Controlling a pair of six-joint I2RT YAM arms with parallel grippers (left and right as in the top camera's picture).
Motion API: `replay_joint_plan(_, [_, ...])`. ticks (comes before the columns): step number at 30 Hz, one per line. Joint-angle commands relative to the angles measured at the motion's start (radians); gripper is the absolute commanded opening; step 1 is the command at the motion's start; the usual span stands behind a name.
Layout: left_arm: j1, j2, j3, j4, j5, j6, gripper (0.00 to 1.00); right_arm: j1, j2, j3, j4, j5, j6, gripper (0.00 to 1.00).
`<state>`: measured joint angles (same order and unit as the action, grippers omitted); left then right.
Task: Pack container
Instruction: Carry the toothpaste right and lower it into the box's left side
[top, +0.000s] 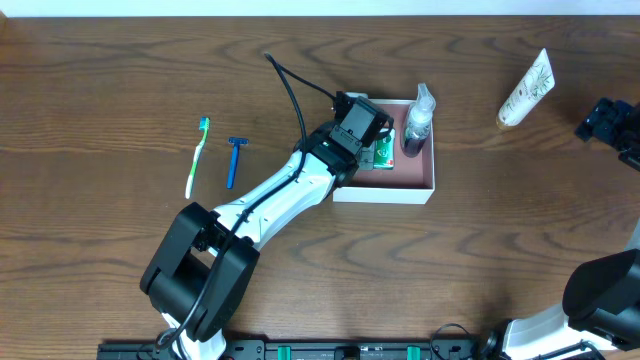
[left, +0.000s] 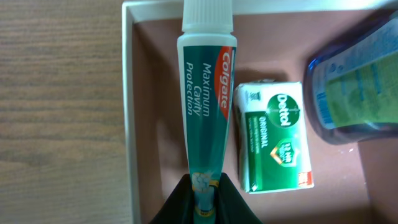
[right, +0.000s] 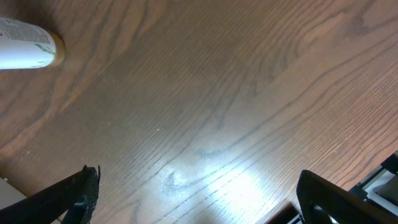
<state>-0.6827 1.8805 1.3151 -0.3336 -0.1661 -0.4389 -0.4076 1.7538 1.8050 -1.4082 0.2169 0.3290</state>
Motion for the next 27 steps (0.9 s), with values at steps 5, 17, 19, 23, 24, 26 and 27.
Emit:
replay_joint_plan(5, [0.003,0.009,0.016,-0.032,-0.029,-0.012,0.17,-0.005,0.0,-0.002,0.002,0.003,0.014,0.99])
replay_joint_plan(17, [0.003,0.008,0.016,-0.031,-0.026,-0.011,0.17,-0.005,0.0,-0.002,0.002,0.003,0.014,0.99])
replay_joint_plan(19, [0.003,0.008,0.019,-0.031,-0.026,0.0,0.22,-0.005,0.0,-0.002,0.002,0.003,0.014,0.99])
replay_joint_plan(23, [0.003,-0.008,0.077,-0.08,-0.026,0.027,0.26,-0.005,0.0,-0.002,0.002,0.003,0.014,0.99])
replay_joint_plan(24, [0.003,-0.017,0.103,-0.106,-0.026,0.027,0.26,-0.005,0.0,-0.002,0.002,0.003,0.014,0.99])
replay_joint_plan(26, [0.003,-0.04,0.16,-0.163,-0.026,0.027,0.27,-0.005,0.0,-0.002,0.002,0.003,0.014,0.99])
replay_joint_plan(27, [0.003,-0.056,0.188,-0.19,-0.026,0.035,0.29,-0.005,0.0,-0.002,0.002,0.003,0.014,0.99])
